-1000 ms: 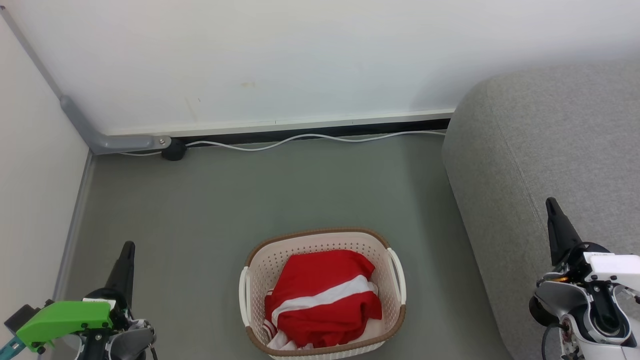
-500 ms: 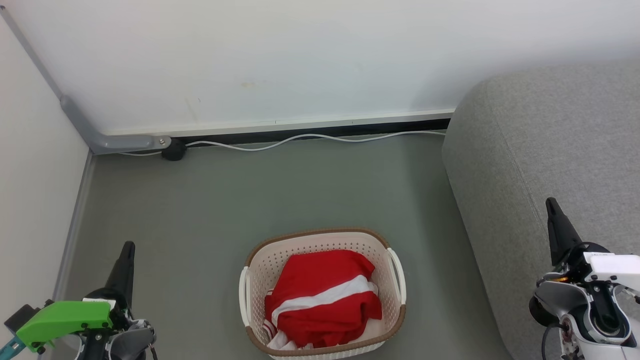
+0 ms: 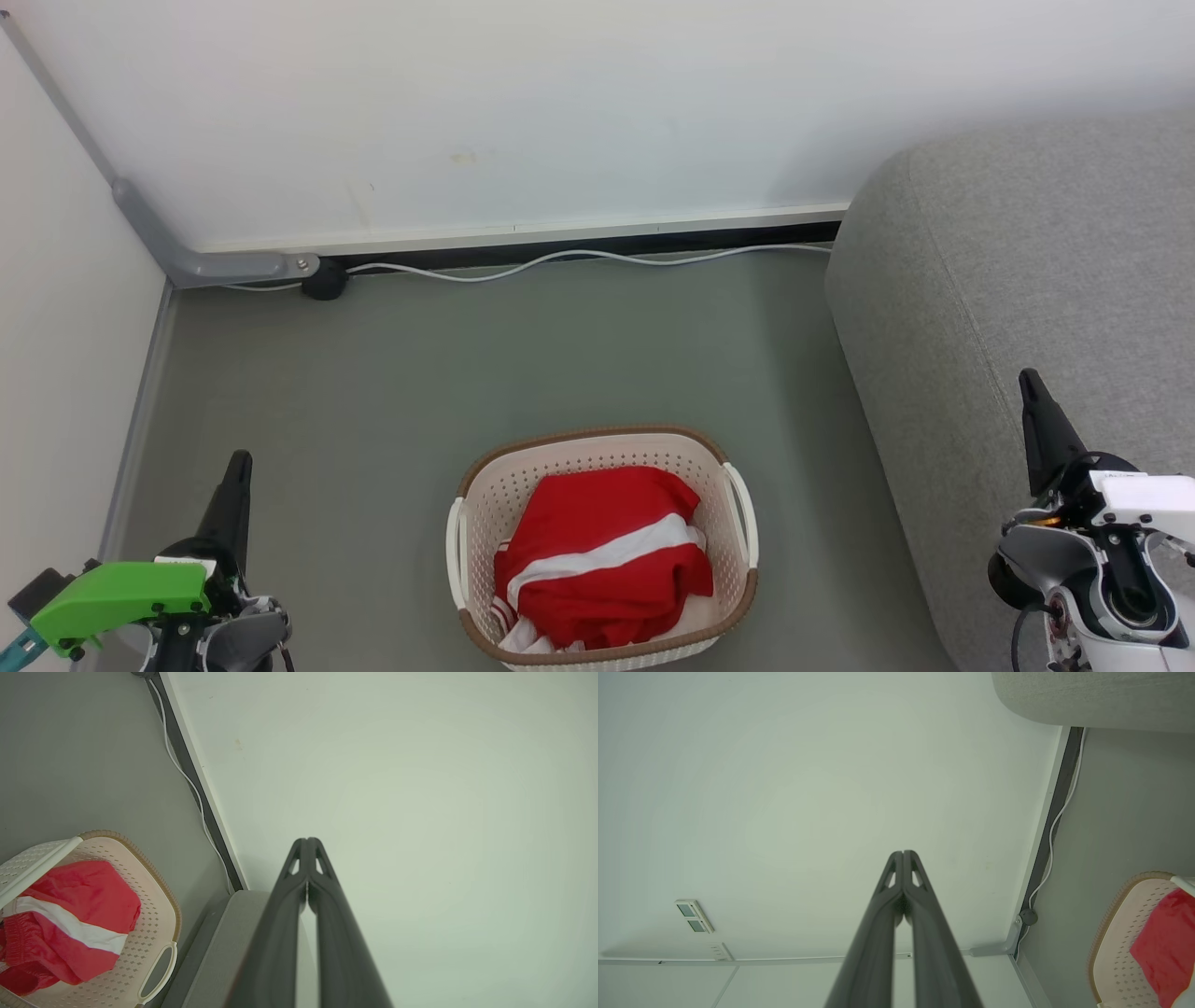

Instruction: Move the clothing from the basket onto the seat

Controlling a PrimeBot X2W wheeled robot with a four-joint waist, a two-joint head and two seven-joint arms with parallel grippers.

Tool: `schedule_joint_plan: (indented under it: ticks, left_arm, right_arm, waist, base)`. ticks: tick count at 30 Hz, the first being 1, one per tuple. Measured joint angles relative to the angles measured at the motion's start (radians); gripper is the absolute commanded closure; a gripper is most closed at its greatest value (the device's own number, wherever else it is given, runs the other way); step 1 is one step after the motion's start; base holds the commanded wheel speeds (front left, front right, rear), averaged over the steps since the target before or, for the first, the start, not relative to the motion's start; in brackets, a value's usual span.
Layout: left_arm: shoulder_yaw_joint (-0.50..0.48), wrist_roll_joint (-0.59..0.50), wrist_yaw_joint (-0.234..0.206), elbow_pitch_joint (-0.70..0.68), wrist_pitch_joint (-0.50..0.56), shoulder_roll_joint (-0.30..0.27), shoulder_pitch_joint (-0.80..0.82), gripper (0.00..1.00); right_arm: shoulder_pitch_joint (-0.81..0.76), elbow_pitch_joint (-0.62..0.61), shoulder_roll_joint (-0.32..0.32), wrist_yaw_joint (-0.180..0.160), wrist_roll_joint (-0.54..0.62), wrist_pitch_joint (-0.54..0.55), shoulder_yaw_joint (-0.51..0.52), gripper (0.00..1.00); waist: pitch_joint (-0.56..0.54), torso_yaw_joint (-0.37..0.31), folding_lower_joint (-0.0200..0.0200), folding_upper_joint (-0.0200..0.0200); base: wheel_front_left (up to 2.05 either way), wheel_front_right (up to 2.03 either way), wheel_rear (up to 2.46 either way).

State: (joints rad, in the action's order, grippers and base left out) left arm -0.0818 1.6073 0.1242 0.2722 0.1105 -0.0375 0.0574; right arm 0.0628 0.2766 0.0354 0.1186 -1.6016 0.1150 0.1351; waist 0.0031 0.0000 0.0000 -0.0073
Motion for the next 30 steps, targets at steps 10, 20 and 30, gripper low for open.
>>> schedule_joint_plan:
  ticks: [10, 20, 30]
  left_arm:
    - [0.007, 0.000, -0.001, 0.028, -0.002, 0.014, -0.032, 0.00]
    - [0.021, -0.010, -0.001, 0.012, -0.034, 0.014, -0.033, 0.00]
    - [0.054, -0.114, -0.001, 0.004, -0.072, -0.011, -0.048, 0.00]
  right_arm:
    - [-0.033, 0.028, -0.014, -0.005, 0.000, -0.001, -0.008, 0.00]
    - [-0.033, 0.018, -0.010, -0.005, 0.042, -0.027, -0.043, 0.00]
    - [-0.031, 0.010, 0.035, -0.006, 0.203, -0.072, -0.115, 0.00]
  waist:
    - [0.000, 0.000, 0.0000, 0.0000]
    - [0.000, 0.002, 0.0000, 0.0000]
    - [0.000, 0.005, 0.0000, 0.0000]
  base:
    - [0.00, 0.00, 0.00]
    - [0.00, 0.00, 0.00]
    - [0.00, 0.00, 0.00]
